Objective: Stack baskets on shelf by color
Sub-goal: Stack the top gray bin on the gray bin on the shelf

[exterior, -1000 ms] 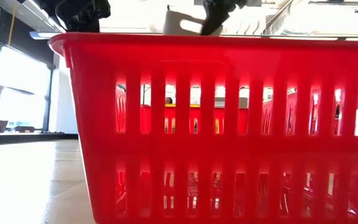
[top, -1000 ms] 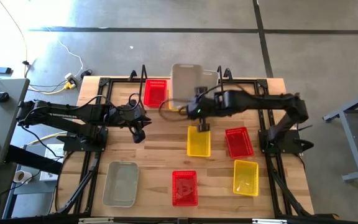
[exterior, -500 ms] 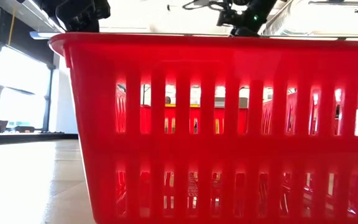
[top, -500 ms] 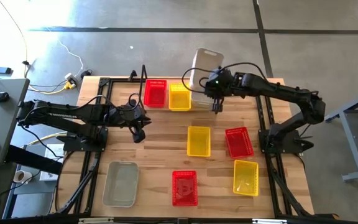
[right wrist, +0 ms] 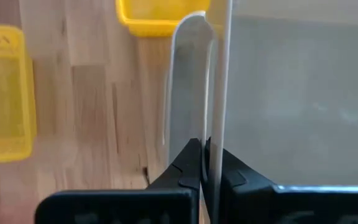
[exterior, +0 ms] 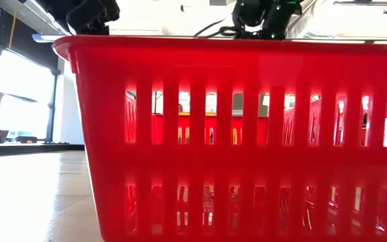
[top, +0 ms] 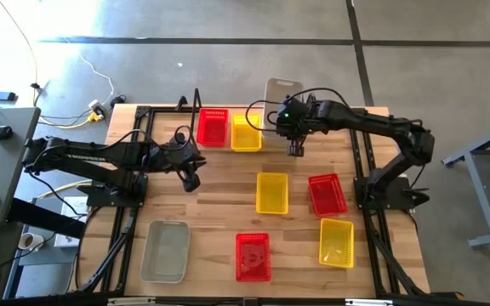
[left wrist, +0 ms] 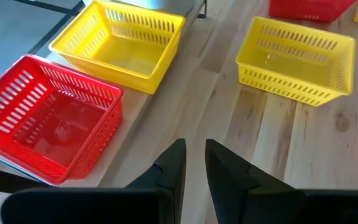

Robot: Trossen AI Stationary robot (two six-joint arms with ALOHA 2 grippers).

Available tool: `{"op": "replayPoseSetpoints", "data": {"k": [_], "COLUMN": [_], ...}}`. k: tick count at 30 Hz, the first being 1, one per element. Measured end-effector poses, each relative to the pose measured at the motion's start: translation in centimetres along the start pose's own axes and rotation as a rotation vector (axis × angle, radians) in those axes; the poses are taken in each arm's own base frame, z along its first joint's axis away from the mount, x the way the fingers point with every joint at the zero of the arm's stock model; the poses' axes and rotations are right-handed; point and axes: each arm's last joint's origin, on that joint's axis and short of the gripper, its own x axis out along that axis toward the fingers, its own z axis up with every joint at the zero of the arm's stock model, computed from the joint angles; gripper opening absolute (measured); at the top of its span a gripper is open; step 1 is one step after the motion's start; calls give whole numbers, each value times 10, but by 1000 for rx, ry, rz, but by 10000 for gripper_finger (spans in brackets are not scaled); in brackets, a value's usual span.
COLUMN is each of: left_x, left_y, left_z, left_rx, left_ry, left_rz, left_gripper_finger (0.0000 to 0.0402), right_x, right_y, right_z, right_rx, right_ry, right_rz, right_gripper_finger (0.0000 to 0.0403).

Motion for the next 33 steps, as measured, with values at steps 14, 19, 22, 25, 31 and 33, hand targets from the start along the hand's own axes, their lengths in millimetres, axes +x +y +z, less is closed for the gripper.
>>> {"op": "replayPoseSetpoints", "data": {"k": [14, 19, 22, 25, 31, 33], "left_x": [1, 1, 1, 1, 1, 1], "left_y": [4, 4, 4, 4, 4, 4], "left_z": [1, 1, 1, 1, 1, 1], "left_rx": [-17, -17, -17, -16, -16, -15], "left_ry": [-4, -5, -5, -4, -2, 1], "left_rz": [19, 18, 18, 19, 19, 20], "left_gripper_finger": [53, 53, 53, 53, 53, 53], "right_x": [5, -4, -9, -9, -4, 1], "right_y": [2, -2, -4, -3, 2, 4], "right_z": [-3, 3, 5, 4, 6, 7], "right_rx": [47, 84, 107, 114, 138, 136], "right_ry": [57, 24, 25, 22, 37, 66], "right_rz": [24, 7, -6, 23, 45, 54], "right_gripper_finger": [0, 0, 0, 0, 0, 0]}}
